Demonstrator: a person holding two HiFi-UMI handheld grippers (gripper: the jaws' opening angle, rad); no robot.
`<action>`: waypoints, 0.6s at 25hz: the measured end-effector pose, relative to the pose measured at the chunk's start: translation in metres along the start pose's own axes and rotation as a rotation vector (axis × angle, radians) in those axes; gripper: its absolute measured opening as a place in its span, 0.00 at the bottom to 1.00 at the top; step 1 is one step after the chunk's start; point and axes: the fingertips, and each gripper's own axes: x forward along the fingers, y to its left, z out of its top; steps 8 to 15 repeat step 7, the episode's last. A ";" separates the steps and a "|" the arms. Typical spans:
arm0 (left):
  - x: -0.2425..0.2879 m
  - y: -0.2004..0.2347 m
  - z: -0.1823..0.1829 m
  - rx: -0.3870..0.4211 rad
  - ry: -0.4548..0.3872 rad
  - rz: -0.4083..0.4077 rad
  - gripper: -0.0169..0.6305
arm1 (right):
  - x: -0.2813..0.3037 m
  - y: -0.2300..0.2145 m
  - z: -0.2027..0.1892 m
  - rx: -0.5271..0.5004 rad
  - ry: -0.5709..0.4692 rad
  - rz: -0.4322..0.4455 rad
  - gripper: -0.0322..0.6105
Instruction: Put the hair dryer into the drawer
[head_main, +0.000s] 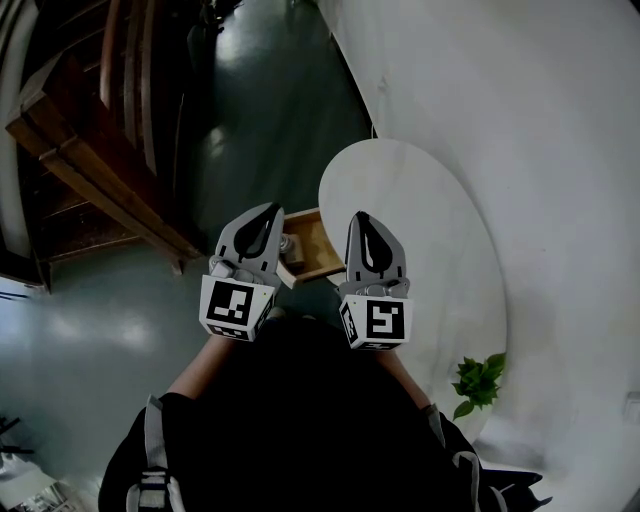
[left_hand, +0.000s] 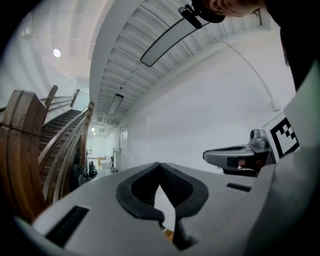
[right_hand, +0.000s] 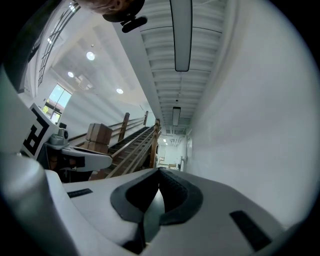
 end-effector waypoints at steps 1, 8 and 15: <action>0.001 0.001 -0.001 0.002 -0.001 -0.001 0.04 | 0.001 0.000 -0.001 0.000 0.001 -0.003 0.08; 0.003 0.011 -0.001 0.008 -0.007 0.000 0.04 | 0.008 0.000 -0.004 0.002 -0.003 -0.012 0.09; 0.003 0.011 -0.001 0.008 -0.007 0.000 0.04 | 0.008 0.000 -0.004 0.002 -0.003 -0.012 0.09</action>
